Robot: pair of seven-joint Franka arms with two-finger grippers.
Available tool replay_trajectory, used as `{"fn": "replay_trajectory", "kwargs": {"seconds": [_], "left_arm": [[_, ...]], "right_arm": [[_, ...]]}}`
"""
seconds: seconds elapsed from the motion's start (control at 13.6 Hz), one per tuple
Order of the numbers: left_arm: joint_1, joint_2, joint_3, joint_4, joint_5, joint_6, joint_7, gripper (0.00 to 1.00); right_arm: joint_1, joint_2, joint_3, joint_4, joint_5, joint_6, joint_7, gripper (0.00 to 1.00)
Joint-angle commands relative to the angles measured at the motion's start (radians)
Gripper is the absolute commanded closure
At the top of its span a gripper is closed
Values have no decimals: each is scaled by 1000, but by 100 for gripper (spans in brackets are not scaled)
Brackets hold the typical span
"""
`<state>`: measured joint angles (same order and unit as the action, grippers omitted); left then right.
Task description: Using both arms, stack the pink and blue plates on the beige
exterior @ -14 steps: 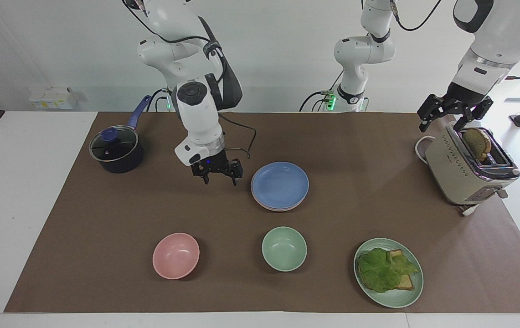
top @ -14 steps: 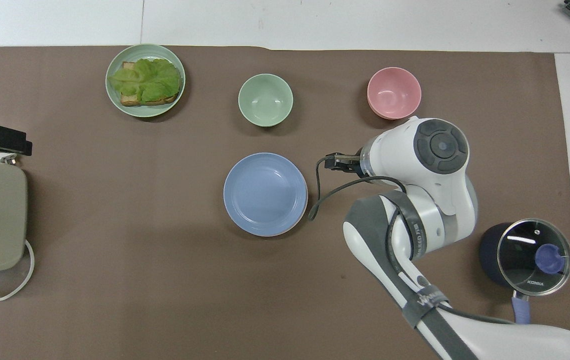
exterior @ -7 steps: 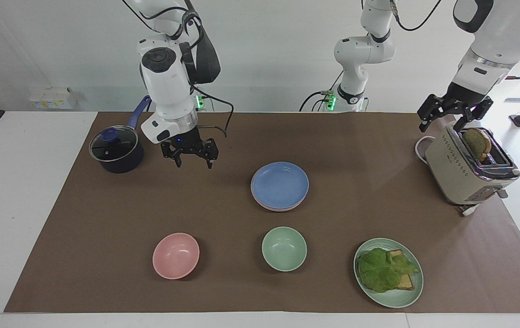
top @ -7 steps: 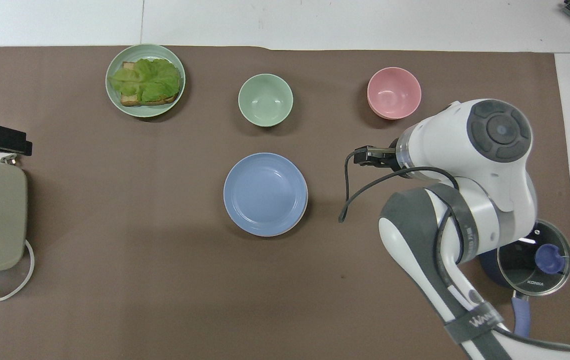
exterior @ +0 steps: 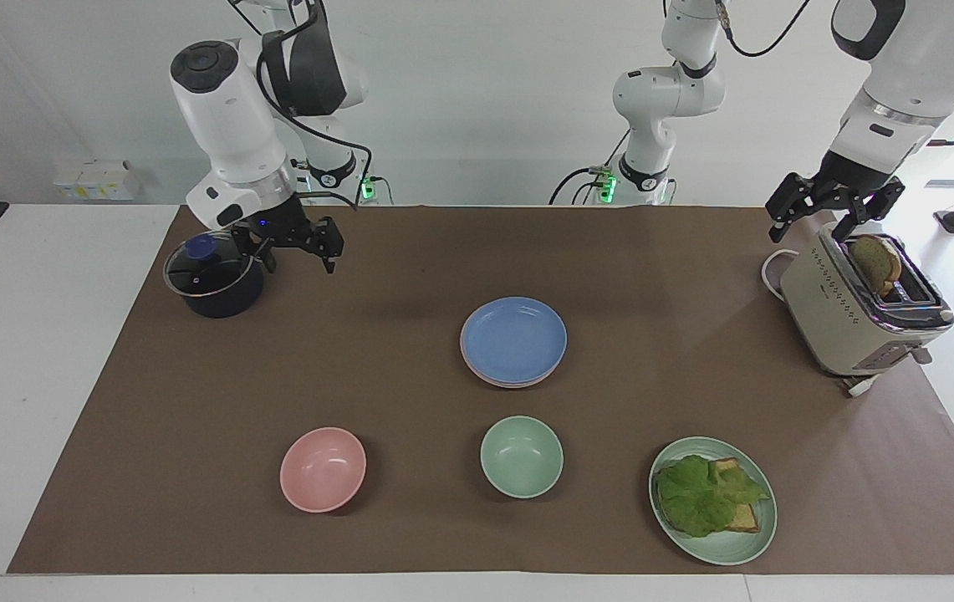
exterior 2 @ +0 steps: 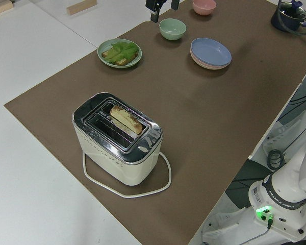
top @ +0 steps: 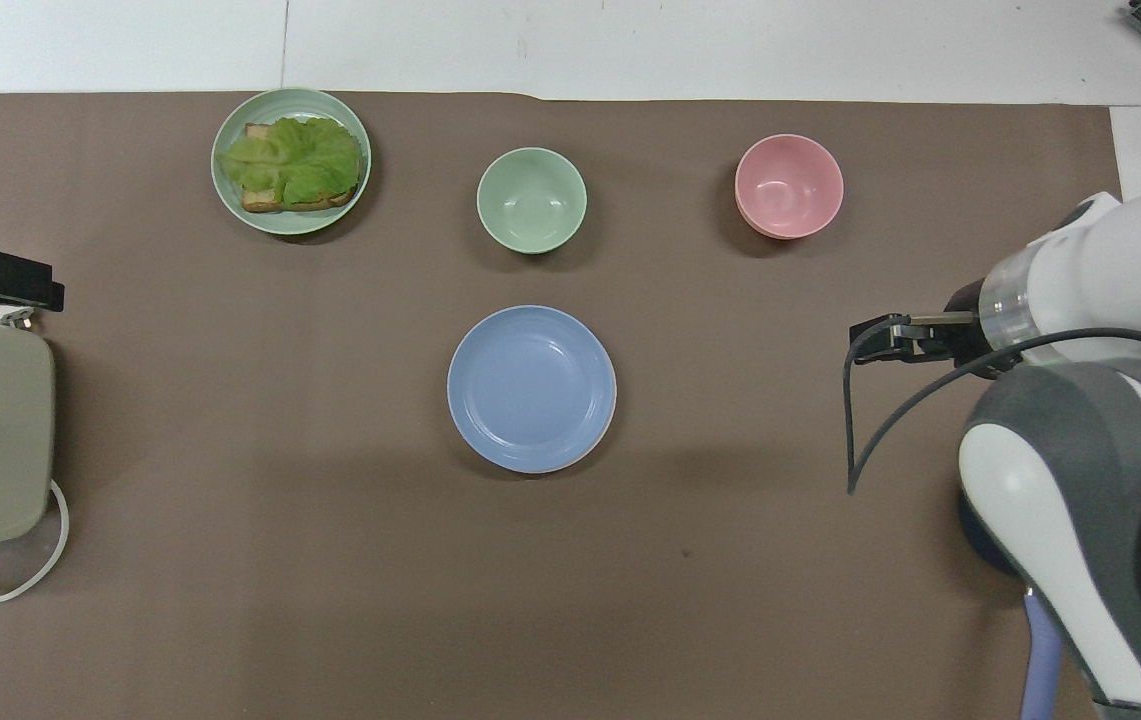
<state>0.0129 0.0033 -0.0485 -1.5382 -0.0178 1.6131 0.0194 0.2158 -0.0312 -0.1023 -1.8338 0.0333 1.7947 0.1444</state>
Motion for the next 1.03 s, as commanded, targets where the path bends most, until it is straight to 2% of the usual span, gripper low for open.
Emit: {"fn": "replay_trajectory", "kwargs": {"seconds": [0.0,0.44,0.73,0.95], "left_arm": [[4,-6,-2,-5,12,-10,4,0],[4,-5,-2,-5,12,-10,4,0],[4,-6,-2,-5,12,-10,5,0],[4,-6,-2,-5,12,-10,5,0]], "right_arm": [[-61,-27,7,-10,-4,-58,-81,0],[-142,-36,7,-5,-6,-89,-143,0],[-131,-36,13,71,-21,-97,-140,0],[-128,-30,19,148,-23,-150,-137,0]]}}
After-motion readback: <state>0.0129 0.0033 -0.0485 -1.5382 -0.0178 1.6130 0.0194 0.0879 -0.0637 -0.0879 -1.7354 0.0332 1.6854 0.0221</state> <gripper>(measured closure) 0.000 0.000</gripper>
